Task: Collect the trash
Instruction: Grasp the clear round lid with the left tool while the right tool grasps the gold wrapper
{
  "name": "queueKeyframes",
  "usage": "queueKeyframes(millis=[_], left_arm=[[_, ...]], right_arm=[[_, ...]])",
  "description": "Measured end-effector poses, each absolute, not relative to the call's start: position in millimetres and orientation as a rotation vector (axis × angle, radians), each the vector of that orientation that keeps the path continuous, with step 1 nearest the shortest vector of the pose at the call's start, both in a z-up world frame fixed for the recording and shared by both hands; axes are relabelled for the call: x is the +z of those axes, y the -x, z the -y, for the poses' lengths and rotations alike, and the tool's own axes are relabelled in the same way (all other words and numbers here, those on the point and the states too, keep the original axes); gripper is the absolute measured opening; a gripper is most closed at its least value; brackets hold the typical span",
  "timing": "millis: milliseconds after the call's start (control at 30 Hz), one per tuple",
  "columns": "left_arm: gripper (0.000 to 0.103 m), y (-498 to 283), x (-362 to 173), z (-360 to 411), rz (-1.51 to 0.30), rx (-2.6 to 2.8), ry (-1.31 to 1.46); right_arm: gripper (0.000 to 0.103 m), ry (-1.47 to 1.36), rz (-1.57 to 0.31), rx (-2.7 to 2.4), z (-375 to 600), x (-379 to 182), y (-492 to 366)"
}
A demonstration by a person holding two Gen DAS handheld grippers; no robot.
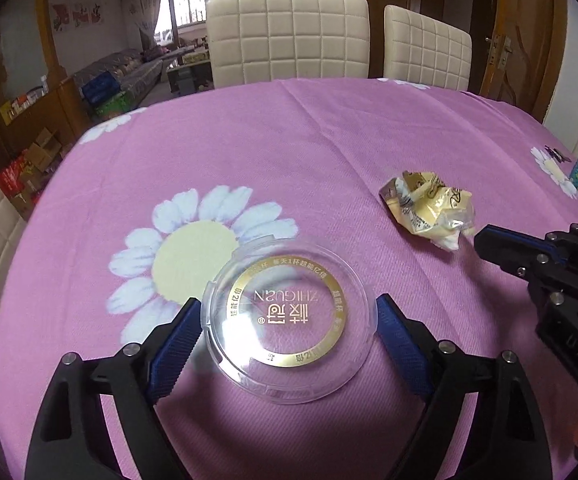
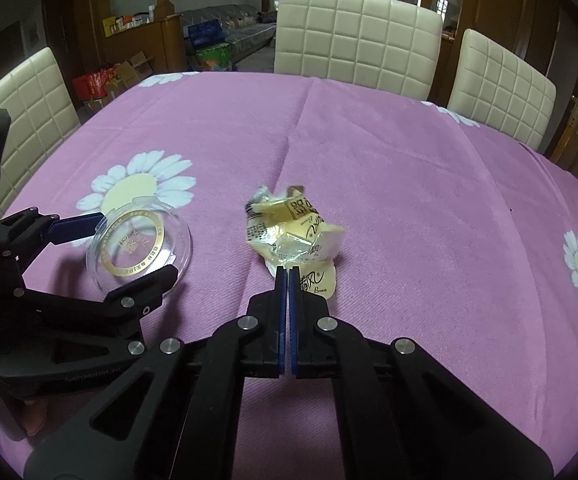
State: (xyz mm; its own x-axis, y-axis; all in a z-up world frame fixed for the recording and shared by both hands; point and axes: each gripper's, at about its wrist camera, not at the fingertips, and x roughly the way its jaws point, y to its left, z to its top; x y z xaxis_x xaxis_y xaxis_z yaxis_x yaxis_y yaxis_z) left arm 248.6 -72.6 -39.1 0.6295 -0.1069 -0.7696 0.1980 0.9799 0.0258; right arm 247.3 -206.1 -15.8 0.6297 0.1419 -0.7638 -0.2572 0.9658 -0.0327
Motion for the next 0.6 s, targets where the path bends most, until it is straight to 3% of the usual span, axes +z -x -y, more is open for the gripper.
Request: queueKeyframes(millis=[233,400,433,500,533,567,600], left_arm=[[0.084,-223,-19,51,-0.818,-0.171,-0.102],[0.084,-225,-16,43,-0.809,-0.15,-0.104],[0.084,-227,-17,43,-0.809,-0.145,-0.109],[0.084,-232,-18,43,-0.81,-0.134,-0.117],[0.084,-235,-18,42,-0.81,-0.128,-0.117],[0.084,-238,-19,41,-0.811,-0.125,-0.115],[0.084,-240,-20,40,-0.811,-0.125,-0.112]], right_arm=[[0.001,0.18,-0.812,0.236,200,-3,-224],[0.007,0.134,-0.85,0.192,211,-12,-253],[0.013,0.135,-0.865,0.182,212,-16,-259],[0.043,0.123,-0.9,0.158,214,-26,-271],[0.082,0.111,-0.879,0.144,216,-28,-274],[0.094,0.111,-0.817,0.12,218,-25,-271],[0.094,0.12,-0.798,0.111,217,-23,-271]])
